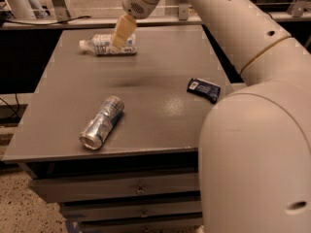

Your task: Place blue plastic bottle upright

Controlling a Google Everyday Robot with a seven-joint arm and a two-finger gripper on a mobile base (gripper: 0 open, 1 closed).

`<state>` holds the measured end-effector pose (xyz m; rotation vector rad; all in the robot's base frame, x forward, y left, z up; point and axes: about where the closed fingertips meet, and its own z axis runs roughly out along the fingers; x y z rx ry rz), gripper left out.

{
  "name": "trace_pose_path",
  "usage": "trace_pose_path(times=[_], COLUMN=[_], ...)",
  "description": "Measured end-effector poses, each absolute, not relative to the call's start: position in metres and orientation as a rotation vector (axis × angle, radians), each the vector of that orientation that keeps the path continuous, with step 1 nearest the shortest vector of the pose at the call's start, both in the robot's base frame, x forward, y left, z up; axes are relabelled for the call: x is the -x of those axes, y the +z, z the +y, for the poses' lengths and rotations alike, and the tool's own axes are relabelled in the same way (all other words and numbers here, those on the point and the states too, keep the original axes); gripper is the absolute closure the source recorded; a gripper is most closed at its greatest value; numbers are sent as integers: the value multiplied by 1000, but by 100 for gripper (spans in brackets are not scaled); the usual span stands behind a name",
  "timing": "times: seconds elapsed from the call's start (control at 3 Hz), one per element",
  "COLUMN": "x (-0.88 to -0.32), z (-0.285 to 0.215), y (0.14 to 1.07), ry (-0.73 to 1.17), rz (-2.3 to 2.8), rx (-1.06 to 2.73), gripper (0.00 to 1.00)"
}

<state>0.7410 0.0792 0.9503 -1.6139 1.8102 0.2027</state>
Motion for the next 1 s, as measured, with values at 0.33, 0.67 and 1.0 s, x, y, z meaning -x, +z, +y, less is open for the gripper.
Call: trace_pose_path(times=[0.33,0.67,1.0], x=[-768,-785,-795], z=[109,136,155], y=[945,934,918], ry=[300,328,295], rz=[1825,1836,1851], rx=[1536,1534,1582], gripper=[0,0,0])
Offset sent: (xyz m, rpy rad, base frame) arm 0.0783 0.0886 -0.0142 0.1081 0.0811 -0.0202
